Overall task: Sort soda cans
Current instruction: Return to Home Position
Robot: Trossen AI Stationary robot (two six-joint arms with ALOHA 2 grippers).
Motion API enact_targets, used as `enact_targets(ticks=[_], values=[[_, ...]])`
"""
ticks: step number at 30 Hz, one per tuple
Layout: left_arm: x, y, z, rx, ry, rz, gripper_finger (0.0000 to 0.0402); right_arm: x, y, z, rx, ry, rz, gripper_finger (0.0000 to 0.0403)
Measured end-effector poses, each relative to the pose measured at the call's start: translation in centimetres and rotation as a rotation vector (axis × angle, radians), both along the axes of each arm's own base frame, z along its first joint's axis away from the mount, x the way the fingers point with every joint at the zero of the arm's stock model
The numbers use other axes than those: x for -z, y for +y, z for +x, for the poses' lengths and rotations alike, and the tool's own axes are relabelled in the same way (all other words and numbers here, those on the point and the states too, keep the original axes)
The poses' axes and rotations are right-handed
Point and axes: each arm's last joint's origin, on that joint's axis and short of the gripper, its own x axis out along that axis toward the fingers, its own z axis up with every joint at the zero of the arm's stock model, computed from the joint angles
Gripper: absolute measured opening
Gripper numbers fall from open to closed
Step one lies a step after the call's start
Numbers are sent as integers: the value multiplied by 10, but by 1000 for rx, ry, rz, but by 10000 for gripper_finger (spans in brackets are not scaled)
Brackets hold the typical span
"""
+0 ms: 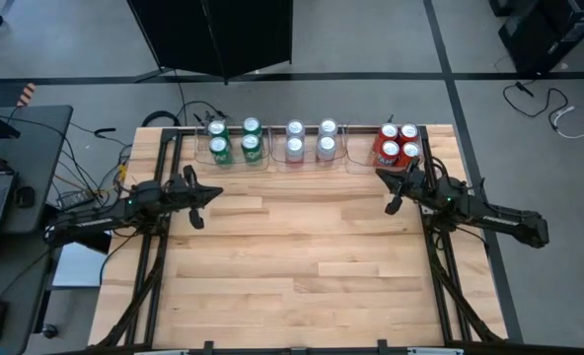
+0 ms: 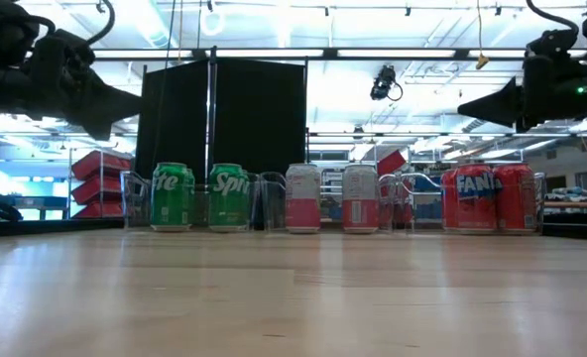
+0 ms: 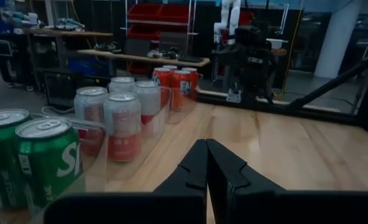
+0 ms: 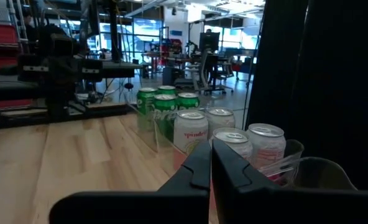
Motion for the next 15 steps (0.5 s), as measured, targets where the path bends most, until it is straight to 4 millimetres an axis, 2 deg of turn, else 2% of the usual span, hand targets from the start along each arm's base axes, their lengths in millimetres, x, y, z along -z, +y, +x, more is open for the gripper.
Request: enact_targets(ticks=[15], values=[[-3, 0, 0, -3, -34, 8, 4, 0, 0, 0, 0, 0, -1, 3]])
